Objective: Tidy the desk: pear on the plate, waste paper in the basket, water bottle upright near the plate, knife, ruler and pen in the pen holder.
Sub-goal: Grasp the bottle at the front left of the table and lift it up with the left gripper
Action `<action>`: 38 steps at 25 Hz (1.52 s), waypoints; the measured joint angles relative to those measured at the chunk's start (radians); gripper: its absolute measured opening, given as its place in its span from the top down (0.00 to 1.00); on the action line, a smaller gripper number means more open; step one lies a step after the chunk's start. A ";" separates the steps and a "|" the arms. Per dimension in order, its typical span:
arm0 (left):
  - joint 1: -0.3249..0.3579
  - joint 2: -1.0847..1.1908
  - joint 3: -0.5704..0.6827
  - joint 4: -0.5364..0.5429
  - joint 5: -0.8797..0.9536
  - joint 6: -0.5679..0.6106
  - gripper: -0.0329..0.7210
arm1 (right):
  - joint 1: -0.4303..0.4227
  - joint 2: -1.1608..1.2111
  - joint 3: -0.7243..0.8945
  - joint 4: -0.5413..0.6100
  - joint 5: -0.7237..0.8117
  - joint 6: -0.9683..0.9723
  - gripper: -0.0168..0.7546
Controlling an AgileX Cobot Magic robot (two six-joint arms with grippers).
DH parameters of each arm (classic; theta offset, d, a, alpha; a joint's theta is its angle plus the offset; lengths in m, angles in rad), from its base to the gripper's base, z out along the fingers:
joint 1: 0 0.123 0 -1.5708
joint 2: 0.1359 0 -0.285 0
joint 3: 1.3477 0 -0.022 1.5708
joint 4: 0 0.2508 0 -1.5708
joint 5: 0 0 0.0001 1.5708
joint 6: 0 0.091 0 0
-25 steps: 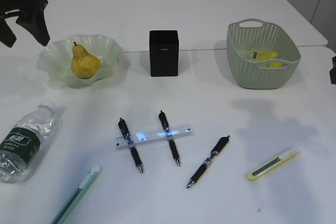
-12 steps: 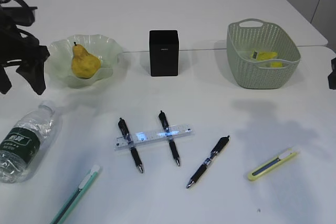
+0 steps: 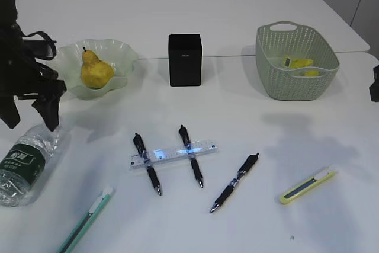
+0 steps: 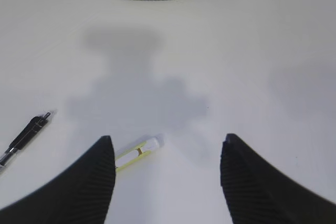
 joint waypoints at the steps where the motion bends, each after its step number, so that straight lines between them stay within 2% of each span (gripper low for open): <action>1: 0.000 0.010 0.000 0.004 -0.002 0.000 0.17 | 0.000 0.000 0.000 0.000 0.000 0.000 0.34; 24: 0.000 0.159 0.000 0.015 -0.008 -0.007 0.18 | 0.000 0.000 0.000 0.000 -0.027 0.000 0.33; 26: 0.000 0.159 0.000 0.015 -0.008 -0.007 0.20 | 0.000 0.000 0.000 0.000 -0.031 0.000 0.33; 31: 0.000 0.159 0.000 0.017 -0.008 -0.008 0.39 | 0.000 0.000 0.000 0.000 -0.032 0.000 0.33; 33: 0.000 0.159 0.000 0.017 -0.008 -0.008 0.44 | 0.000 0.000 0.000 0.000 -0.032 0.000 0.34; 38: 0.000 0.159 0.000 0.017 -0.008 -0.009 0.47 | 0.000 0.000 0.000 0.000 -0.032 0.000 0.34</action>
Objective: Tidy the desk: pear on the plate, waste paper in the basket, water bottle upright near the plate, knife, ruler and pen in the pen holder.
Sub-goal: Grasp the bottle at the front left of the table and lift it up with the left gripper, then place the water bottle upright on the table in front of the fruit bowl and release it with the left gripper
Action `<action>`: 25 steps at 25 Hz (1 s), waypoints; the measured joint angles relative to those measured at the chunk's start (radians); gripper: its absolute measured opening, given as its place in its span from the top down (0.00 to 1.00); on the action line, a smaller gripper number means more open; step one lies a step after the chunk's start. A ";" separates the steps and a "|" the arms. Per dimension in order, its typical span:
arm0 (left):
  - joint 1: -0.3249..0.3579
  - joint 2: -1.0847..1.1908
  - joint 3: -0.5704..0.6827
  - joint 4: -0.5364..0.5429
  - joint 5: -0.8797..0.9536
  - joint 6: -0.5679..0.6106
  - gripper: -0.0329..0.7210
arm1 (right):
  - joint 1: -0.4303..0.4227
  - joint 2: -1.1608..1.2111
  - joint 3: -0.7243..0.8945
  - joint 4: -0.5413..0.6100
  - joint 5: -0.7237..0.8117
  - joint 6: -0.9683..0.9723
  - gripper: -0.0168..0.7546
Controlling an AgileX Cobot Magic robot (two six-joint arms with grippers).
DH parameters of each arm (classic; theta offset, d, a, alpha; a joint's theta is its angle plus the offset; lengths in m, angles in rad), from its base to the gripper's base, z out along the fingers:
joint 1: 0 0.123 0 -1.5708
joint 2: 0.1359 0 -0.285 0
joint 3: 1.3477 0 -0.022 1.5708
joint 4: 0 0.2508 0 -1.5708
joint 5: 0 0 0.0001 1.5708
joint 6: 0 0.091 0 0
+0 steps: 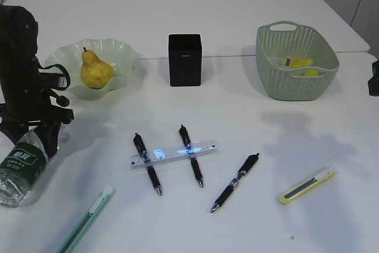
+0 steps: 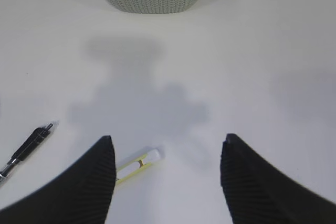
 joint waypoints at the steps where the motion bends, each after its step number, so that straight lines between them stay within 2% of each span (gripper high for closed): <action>1: 0.000 0.000 0.000 0.000 0.000 0.000 0.47 | 0.000 0.000 0.000 0.000 0.000 0.000 0.34; 6: 0.000 -0.034 0.002 0.000 -0.014 -0.001 0.47 | 0.000 0.000 0.000 0.001 0.000 0.000 0.34; 11: 0.000 -0.190 0.003 0.000 -0.051 -0.001 0.47 | 0.000 0.000 0.000 0.001 0.000 0.000 0.34; 19: 0.000 -0.471 0.028 0.041 -0.300 -0.001 0.47 | 0.000 0.000 0.000 0.001 0.000 0.000 0.33; 22: 0.000 -0.573 0.134 0.050 -0.480 -0.001 0.47 | 0.000 0.000 0.000 0.001 0.000 0.000 0.33; 25: 0.000 -0.673 0.339 0.052 -0.727 -0.001 0.47 | 0.000 0.000 0.000 0.001 0.000 0.000 0.33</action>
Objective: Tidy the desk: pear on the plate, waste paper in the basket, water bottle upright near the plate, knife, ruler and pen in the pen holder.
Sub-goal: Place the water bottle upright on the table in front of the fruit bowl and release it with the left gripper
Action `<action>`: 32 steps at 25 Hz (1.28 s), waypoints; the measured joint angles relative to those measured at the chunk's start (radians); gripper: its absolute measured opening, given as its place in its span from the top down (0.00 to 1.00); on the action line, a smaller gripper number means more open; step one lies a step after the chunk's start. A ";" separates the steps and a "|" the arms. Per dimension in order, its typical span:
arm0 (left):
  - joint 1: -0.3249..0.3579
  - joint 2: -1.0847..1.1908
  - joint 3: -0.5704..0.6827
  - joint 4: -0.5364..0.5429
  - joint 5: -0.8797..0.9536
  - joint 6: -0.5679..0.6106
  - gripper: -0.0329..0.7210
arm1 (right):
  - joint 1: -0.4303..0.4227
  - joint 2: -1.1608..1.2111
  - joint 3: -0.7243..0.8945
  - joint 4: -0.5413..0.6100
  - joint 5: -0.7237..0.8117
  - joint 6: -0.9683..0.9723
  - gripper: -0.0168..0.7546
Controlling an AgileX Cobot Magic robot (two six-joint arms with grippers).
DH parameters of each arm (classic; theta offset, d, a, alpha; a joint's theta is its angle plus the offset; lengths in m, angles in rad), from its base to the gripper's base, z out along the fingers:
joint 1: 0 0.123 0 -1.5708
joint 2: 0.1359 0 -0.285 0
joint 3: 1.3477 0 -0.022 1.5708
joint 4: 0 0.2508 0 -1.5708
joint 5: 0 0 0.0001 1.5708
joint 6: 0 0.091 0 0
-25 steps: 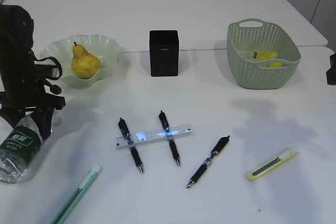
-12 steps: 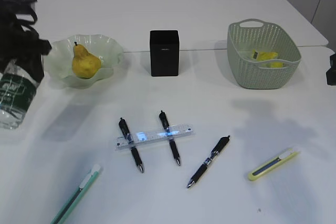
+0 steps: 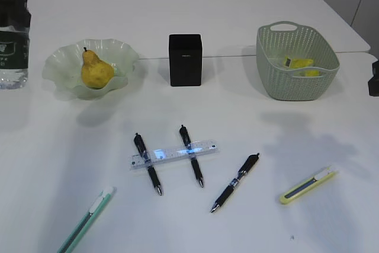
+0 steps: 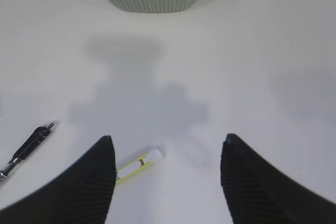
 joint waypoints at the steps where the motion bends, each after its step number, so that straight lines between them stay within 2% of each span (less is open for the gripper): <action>1: 0.000 -0.023 0.062 0.000 -0.101 0.000 0.47 | 0.000 0.000 0.000 0.000 0.000 0.000 0.33; 6: 0.000 -0.088 0.396 0.022 -0.711 0.000 0.47 | 0.000 0.000 0.000 0.000 -0.001 0.000 0.34; 10: 0.000 -0.031 0.530 0.030 -1.053 0.000 0.47 | 0.000 0.000 0.000 -0.011 -0.001 0.000 0.34; 23: 0.000 0.280 0.542 0.033 -1.383 0.000 0.47 | 0.000 0.000 0.000 -0.025 -0.014 0.000 0.34; 32: 0.000 0.368 0.542 0.033 -1.461 0.000 0.47 | 0.000 0.000 0.000 -0.033 -0.024 0.000 0.34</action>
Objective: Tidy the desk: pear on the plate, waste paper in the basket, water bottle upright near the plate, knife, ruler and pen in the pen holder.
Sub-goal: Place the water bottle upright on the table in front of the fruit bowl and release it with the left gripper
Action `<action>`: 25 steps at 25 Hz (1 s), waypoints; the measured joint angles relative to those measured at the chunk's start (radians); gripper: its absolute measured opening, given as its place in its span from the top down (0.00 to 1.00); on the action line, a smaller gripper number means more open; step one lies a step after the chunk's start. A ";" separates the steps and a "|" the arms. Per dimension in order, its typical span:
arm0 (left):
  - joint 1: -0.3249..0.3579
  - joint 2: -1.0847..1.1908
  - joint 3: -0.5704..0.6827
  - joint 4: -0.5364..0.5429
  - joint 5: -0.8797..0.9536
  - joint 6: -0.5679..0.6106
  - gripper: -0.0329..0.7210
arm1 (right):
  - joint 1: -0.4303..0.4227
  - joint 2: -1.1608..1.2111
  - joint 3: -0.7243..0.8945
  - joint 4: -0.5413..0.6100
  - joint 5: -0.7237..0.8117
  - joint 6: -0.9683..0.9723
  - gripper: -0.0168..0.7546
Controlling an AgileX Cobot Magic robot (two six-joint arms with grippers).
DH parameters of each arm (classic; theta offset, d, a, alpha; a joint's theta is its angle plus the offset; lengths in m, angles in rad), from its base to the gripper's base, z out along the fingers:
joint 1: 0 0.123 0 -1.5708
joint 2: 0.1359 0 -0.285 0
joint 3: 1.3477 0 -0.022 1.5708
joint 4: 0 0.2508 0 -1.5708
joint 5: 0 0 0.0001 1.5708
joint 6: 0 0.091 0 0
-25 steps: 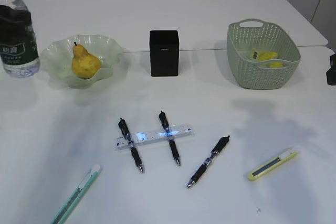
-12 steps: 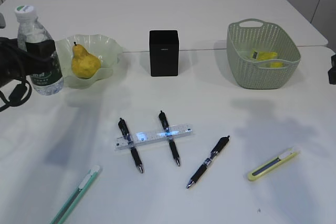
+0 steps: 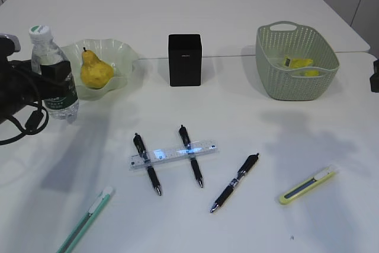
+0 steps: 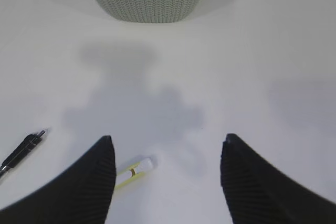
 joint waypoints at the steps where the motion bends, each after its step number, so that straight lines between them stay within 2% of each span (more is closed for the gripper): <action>1: 0.000 0.011 0.000 0.000 0.000 0.000 0.47 | 0.000 0.000 0.000 0.000 -0.002 0.000 0.34; 10: 0.000 0.112 -0.002 0.000 -0.079 -0.002 0.47 | 0.000 0.000 0.000 -0.009 -0.010 0.000 0.34; 14: 0.000 0.138 -0.004 0.000 -0.119 -0.047 0.47 | 0.000 0.000 0.000 -0.011 -0.012 0.000 0.34; 25: 0.000 0.149 -0.005 0.000 -0.135 -0.101 0.36 | 0.000 0.000 0.000 -0.018 -0.013 0.000 0.33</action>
